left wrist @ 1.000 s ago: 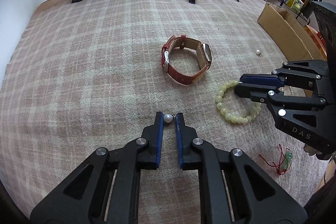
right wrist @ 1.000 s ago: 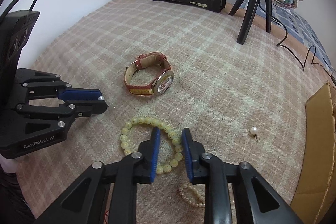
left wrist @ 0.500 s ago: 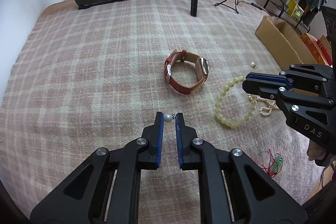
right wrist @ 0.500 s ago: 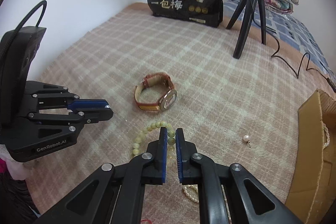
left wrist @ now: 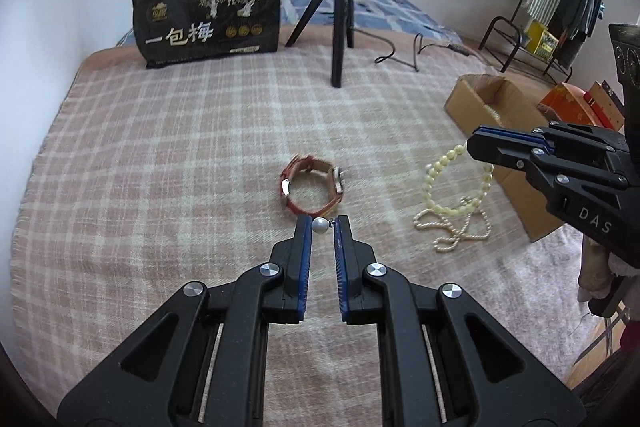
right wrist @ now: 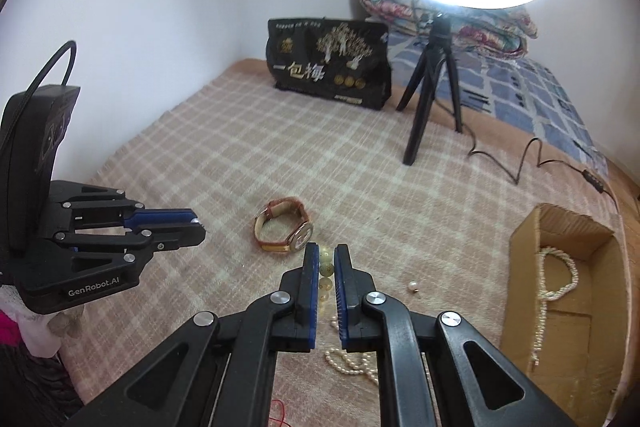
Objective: Organize jewelry
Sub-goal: 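Carry the earring and bracelet in both tools over the cardboard box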
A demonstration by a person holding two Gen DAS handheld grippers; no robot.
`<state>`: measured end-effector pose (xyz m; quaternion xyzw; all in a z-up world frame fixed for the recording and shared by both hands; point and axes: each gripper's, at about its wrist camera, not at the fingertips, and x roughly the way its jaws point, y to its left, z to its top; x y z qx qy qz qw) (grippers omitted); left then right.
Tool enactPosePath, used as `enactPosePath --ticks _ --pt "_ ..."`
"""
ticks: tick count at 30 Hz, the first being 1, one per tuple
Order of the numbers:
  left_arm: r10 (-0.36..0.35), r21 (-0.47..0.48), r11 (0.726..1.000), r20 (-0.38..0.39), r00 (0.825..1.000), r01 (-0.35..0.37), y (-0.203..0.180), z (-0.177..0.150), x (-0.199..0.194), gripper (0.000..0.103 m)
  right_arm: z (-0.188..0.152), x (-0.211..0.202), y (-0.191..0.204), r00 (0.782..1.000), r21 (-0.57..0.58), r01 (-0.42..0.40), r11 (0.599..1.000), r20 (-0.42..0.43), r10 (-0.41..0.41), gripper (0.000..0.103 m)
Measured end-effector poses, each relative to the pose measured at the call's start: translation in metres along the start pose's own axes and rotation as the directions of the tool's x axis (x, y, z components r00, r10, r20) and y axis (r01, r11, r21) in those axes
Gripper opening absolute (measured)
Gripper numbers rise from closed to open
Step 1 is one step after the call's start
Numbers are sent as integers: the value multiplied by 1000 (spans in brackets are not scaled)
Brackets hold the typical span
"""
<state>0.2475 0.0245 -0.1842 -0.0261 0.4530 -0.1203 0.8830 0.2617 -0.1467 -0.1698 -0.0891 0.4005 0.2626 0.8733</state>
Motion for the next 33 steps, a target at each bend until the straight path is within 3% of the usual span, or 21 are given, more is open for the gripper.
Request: enactPosePath --ticks 14,33 --pt "-131 97 987 58 990 125 -84 22 -18 10 -6 -71 -72 987 147 96 985 110 -113 5" --pt "-266 191 947 8 964 260 -211 36 18 10 -52 -124 -190 951 369 230 900 113 -289 5"
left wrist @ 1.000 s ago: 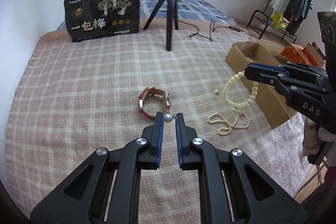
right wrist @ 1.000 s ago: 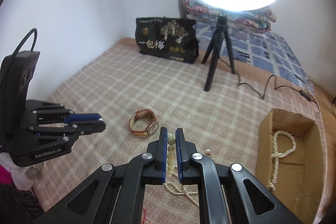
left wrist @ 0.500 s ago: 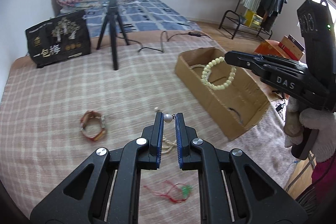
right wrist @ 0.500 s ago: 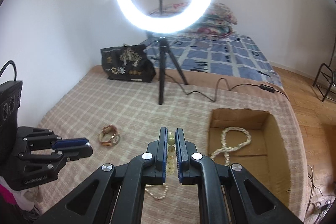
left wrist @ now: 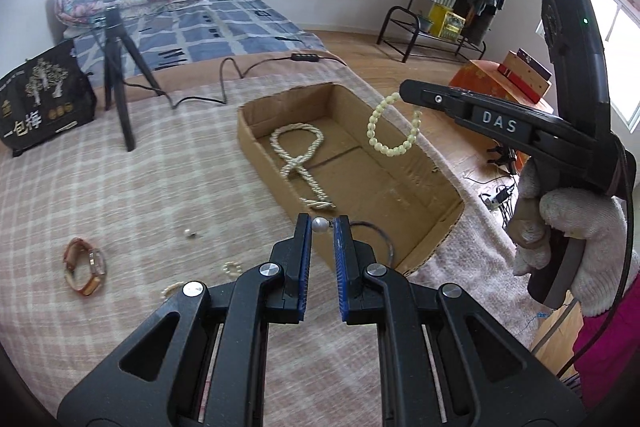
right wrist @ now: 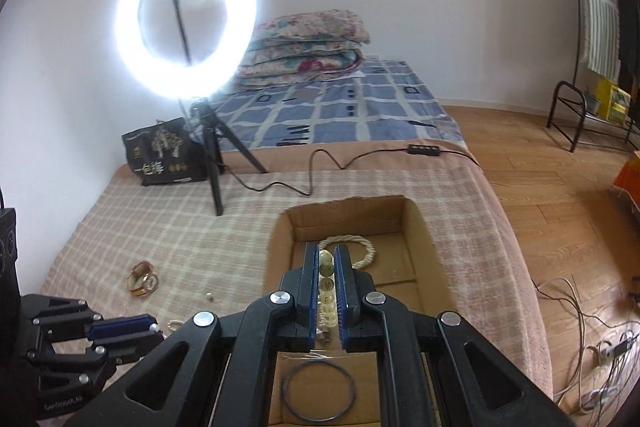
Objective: Organize jewelry
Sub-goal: 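Carry the earring and bracelet in both tools over the cardboard box, then open the left tool over the box while the right tool releases the bracelet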
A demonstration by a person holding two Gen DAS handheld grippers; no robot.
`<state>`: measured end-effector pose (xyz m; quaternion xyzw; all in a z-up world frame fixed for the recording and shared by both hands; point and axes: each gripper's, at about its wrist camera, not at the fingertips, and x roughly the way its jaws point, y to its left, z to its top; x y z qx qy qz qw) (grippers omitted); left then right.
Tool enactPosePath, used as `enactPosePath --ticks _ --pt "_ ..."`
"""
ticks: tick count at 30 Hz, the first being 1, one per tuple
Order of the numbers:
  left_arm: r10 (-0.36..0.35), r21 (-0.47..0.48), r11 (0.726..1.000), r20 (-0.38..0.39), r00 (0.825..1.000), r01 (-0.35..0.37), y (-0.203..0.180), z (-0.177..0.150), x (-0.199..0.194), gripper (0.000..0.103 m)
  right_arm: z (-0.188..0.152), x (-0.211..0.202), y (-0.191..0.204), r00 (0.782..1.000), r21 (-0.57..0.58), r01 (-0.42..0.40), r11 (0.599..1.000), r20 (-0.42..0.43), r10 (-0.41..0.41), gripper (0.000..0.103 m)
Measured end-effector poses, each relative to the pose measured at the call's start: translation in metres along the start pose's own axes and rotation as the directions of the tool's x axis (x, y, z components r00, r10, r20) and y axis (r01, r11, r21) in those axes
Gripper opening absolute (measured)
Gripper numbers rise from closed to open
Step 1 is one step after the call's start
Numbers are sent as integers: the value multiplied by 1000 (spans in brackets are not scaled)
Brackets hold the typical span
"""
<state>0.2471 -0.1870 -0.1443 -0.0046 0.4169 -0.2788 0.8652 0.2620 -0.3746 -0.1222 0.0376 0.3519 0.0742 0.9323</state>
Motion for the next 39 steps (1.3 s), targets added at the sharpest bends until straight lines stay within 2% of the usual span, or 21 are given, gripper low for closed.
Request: enactPosePath --ticks 6,12,20,28,30,31,33,34,35,36,38,39 --pt "-17 14 1000 -14 1000 17 -25 2 21 10 -4 8 -24 999 35 34 999 -17 -33 5" --pt "-26 19 999 -39 999 27 -40 0 40 10 -2 16 -40 999 76 28 997 -17 -27 5" --pt "-42 36 998 -65 997 44 -52 -5 53 10 -3 29 -43 999 95 29 995 -38 -25 5" --pt "-47 44 998 -44 998 49 -61 -4 48 10 -3 34 -39 999 98 35 995 -42 -31 6" --pt "-52 50 997 -50 997 54 -62 -4 48 10 -1 32 -38 999 102 36 994 -34 -33 16" --pt "-52 54 997 -53 997 55 -63 -5 48 10 -1 30 -38 999 104 36 994 -27 -33 28" --pt "-50 58 997 -56 997 53 -64 -5 47 26 1 28 -36 998 105 53 993 -22 -51 41" --pt "-48 58 997 -51 998 51 -64 -6 45 39 2 28 -35 998 104 56 993 -18 -55 49" --pt "-44 57 997 -43 998 46 -64 -6 43 46 2 26 -34 998 104 63 993 -13 -62 55" --pt "-43 57 997 -37 998 45 -64 -6 42 46 3 26 -33 997 106 74 992 -13 -73 60" --pt "-40 64 997 -36 999 42 -64 -5 39 46 5 23 -32 994 108 106 989 -8 -106 82" --pt "-36 64 997 -35 999 38 -63 -5 38 46 6 21 -31 993 107 116 988 0 -116 85"
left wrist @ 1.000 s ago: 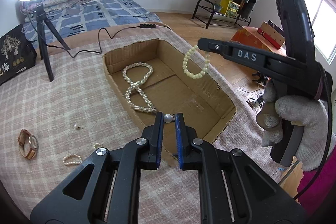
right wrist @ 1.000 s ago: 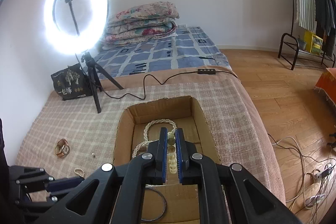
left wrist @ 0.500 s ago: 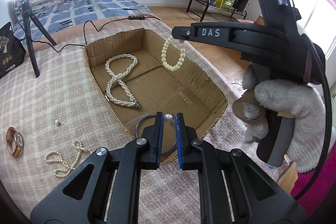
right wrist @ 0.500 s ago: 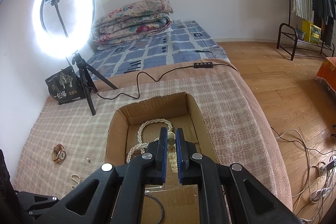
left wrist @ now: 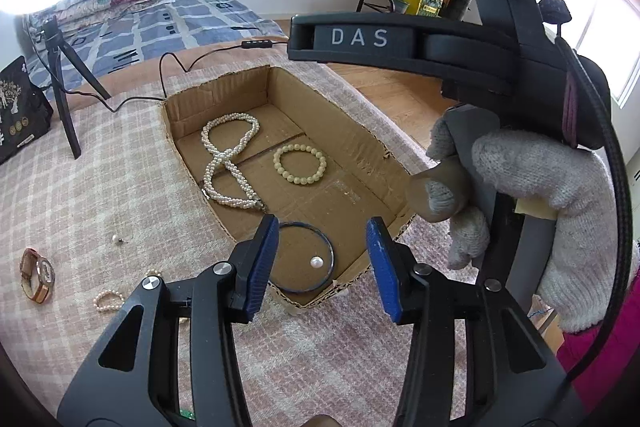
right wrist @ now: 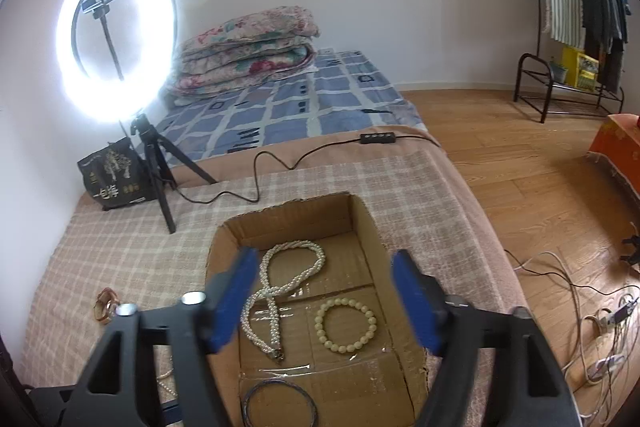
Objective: Organize jewelry
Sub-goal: 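Open the left tool over the box while the right tool releases the bracelet, then move both tools back, right tool reaching toward the red cord with green pendant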
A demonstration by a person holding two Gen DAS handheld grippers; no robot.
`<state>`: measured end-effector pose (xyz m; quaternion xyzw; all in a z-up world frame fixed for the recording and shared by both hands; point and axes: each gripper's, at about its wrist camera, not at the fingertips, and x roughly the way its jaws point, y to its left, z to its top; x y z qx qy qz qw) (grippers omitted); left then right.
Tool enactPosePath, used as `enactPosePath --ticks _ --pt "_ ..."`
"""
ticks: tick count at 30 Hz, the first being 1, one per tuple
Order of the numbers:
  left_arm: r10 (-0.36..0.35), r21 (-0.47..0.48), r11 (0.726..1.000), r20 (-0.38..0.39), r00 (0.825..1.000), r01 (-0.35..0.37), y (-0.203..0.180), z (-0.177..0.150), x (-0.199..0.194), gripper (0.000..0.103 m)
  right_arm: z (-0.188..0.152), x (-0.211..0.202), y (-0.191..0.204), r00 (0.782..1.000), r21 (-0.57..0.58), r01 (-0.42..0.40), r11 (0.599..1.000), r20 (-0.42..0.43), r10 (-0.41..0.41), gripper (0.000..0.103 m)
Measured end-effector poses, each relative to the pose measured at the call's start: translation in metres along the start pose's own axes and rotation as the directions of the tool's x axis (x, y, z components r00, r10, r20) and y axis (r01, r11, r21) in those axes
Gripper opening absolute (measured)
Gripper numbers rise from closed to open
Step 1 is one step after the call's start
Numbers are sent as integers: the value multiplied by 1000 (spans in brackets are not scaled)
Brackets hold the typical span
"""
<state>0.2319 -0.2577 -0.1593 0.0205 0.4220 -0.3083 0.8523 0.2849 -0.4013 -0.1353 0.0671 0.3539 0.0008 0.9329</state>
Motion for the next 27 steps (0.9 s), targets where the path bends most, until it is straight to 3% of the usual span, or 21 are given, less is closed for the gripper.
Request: enactPosePath --ticks 3,5,7,16,27 --pt "2 1 1000 0 1000 -2 2 -1 -4 52 3 -5 2 1000 2 10 1000 12 -10 89" --pt "8 5 1000 5 1000 -8 4 -2 -8 59 5 -8 5 999 4 33 999 23 -33 100" --pt "14 9 1000 7 1000 -14 7 -3 -12 60 6 -10 7 999 1 42 999 34 -42 103" --pt "43 26 999 27 999 -44 37 -14 -45 65 9 -18 27 998 -31 51 998 34 -50 103" --pt "140 -55 989 73 987 -136 114 -26 -96 65 5 -43 53 996 -44 -41 998 83 45 103"
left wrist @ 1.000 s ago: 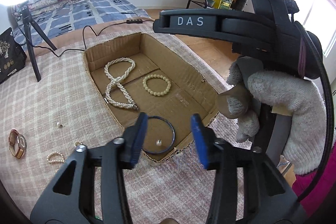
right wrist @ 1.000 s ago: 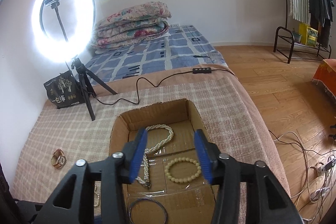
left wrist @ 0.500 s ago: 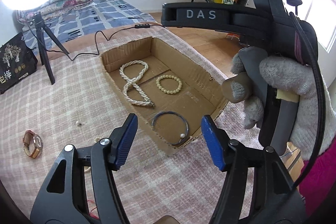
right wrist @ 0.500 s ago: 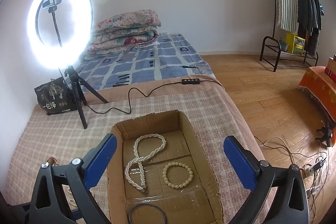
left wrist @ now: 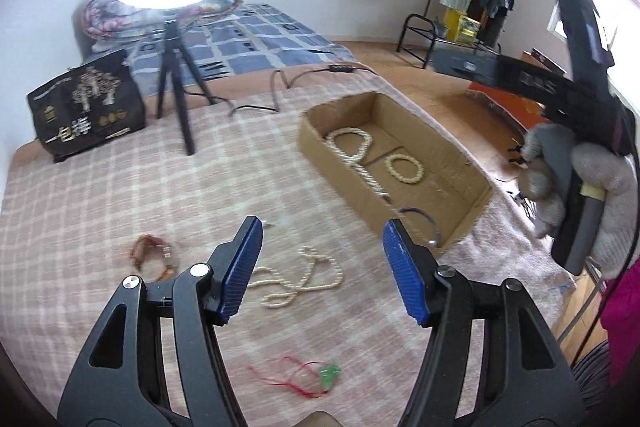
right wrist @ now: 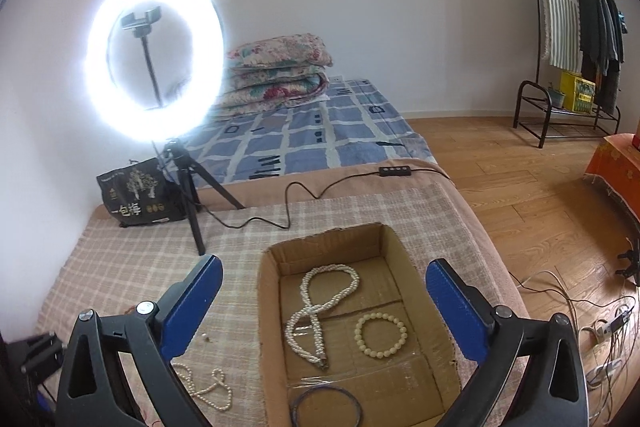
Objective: Organize jewelry
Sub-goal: 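Move both tools back, right tool reaching toward the red cord with green pendant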
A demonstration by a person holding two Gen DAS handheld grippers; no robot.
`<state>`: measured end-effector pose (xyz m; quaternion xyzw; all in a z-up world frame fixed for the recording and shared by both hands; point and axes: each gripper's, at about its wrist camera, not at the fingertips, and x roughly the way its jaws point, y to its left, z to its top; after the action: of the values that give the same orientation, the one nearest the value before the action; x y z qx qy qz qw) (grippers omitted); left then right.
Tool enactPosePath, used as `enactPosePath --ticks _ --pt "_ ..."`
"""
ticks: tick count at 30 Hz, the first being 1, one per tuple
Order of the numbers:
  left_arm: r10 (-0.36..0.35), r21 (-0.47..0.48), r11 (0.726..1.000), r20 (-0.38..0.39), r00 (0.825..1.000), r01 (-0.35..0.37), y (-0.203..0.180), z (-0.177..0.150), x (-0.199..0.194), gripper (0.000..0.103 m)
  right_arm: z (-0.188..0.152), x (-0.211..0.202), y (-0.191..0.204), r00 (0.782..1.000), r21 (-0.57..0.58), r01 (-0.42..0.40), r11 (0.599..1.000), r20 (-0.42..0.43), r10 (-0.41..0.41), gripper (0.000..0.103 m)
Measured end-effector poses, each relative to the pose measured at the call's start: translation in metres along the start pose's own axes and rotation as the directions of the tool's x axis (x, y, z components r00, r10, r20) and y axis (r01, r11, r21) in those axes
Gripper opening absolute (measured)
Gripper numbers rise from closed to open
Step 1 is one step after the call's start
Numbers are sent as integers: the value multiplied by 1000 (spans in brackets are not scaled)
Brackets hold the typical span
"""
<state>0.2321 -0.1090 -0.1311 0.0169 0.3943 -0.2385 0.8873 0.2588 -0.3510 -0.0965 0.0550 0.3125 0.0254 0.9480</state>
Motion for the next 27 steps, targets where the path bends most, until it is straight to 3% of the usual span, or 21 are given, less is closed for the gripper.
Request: enactPosePath --ticks 11,17,21,27 --pt "95 -126 988 -1 995 -95 83 -6 -17 65 -35 -34 63 993 -152 -118 981 8 121 103" --pt "126 -175 976 -32 992 -130 119 -16 -15 65 -83 -41 109 970 -277 -239 931 -114 215 98" --pt "143 -212 965 -63 988 -153 140 -24 -9 65 -127 -38 131 941 -317 -305 898 -246 232 92" --pt "152 -269 947 -106 983 -175 168 -32 6 65 -176 -27 144 889 -265 -337 904 -406 212 81"
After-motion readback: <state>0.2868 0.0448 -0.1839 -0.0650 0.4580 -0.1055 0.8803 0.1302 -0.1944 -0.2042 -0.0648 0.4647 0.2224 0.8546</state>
